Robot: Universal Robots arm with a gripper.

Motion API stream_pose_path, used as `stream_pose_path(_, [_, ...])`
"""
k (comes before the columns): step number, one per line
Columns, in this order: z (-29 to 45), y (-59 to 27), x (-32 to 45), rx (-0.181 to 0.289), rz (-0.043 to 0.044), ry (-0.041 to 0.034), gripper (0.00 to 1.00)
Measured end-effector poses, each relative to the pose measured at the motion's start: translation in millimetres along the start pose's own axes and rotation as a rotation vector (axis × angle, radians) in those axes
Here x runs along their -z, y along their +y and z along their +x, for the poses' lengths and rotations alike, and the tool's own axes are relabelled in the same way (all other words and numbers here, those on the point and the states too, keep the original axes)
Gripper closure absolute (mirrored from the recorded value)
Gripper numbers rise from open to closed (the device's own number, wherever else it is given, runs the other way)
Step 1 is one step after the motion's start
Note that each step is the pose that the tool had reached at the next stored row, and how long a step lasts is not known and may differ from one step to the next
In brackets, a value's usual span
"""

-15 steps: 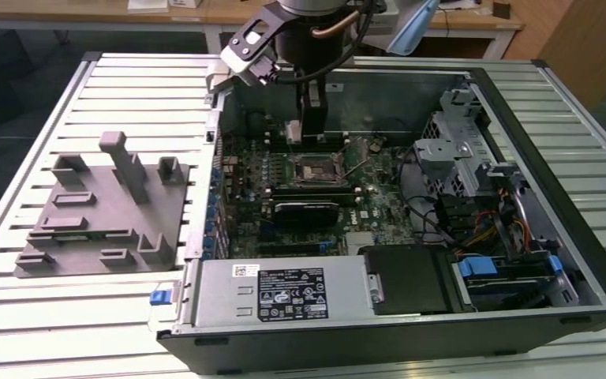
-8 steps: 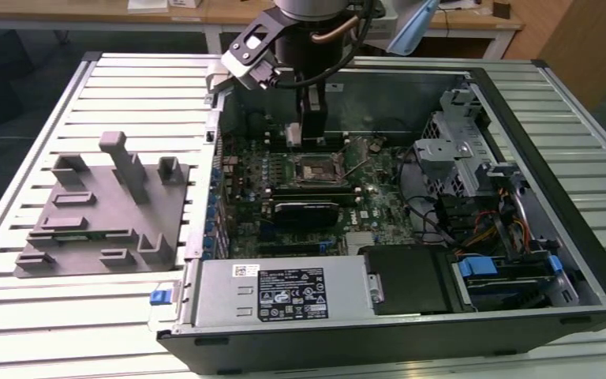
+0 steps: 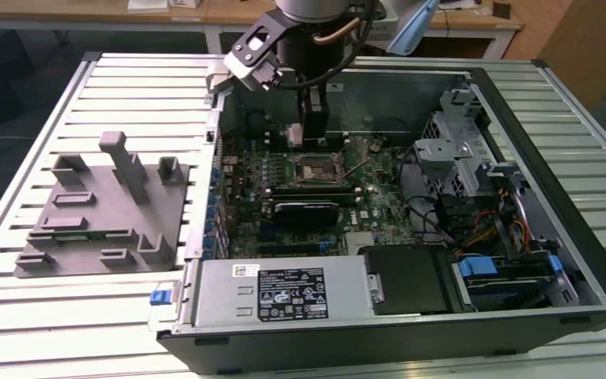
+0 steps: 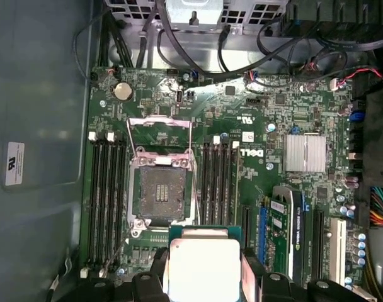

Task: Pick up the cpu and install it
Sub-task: 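Pick up the cpu and move it towards the insertion slot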

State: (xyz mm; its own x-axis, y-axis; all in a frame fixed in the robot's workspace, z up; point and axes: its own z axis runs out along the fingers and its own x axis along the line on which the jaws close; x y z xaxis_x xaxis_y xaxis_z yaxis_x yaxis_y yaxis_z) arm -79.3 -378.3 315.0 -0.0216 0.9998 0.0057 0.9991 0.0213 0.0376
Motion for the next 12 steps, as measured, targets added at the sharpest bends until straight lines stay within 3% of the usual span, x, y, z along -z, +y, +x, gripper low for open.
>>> stream_pose_path(4, [4.9, 0.7, -2.8, 0.0, 0.0001, -0.0039, 0.46])
stream_pose_path(12, [9.4, 6.0, -17.3, 0.0, 0.0003, -0.0049, 0.46])
